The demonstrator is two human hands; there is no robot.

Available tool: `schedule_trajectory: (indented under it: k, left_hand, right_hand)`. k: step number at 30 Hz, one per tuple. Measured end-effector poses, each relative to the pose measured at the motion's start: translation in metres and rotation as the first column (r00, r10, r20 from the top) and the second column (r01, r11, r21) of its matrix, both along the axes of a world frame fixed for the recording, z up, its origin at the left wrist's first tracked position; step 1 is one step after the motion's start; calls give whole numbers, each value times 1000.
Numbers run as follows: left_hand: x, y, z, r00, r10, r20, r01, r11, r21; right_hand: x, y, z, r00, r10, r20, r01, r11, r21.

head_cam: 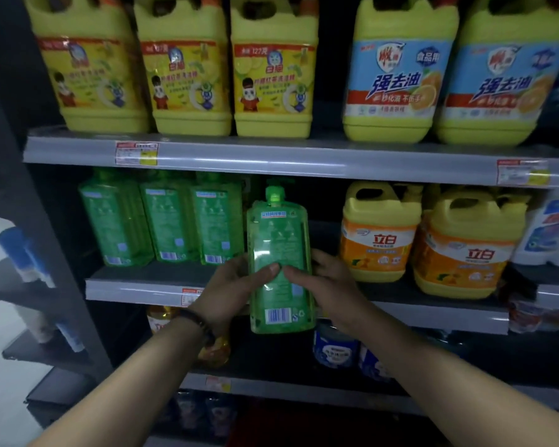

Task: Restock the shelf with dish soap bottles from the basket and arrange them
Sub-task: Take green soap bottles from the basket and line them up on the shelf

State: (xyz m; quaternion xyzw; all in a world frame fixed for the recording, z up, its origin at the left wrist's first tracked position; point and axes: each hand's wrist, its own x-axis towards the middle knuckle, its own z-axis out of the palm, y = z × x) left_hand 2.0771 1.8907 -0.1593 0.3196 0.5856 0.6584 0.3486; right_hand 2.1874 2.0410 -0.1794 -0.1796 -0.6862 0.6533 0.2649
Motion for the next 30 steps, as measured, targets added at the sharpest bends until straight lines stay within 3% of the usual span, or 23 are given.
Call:
schedule_trajectory:
  k: [13, 17, 21, 25, 30]
  left_hand:
    - [-92, 79, -29, 958, 250, -138, -235, 965, 112]
    - [-89, 82, -46, 869, 345, -355, -332, 938, 100]
    - [-92, 80, -64, 729, 376, -572, -418, 906, 62]
    - [-81, 83, -77, 523, 551, -651, -603, 779, 175]
    - [-85, 94, -83, 434, 585, -686, -660, 724, 200]
  right_hand:
    - [-84, 69, -5, 999, 24, -34, -19, 988, 151]
    - [-90, 64, -14, 984, -173, 49, 138, 901, 411]
    - [-96, 52, -31, 928, -369, -56, 343, 781, 522]
    - [-106, 44, -47, 871, -477, -121, 454, 683, 572]
    - [-131, 47, -46, 870, -489, -64, 424, 677, 601]
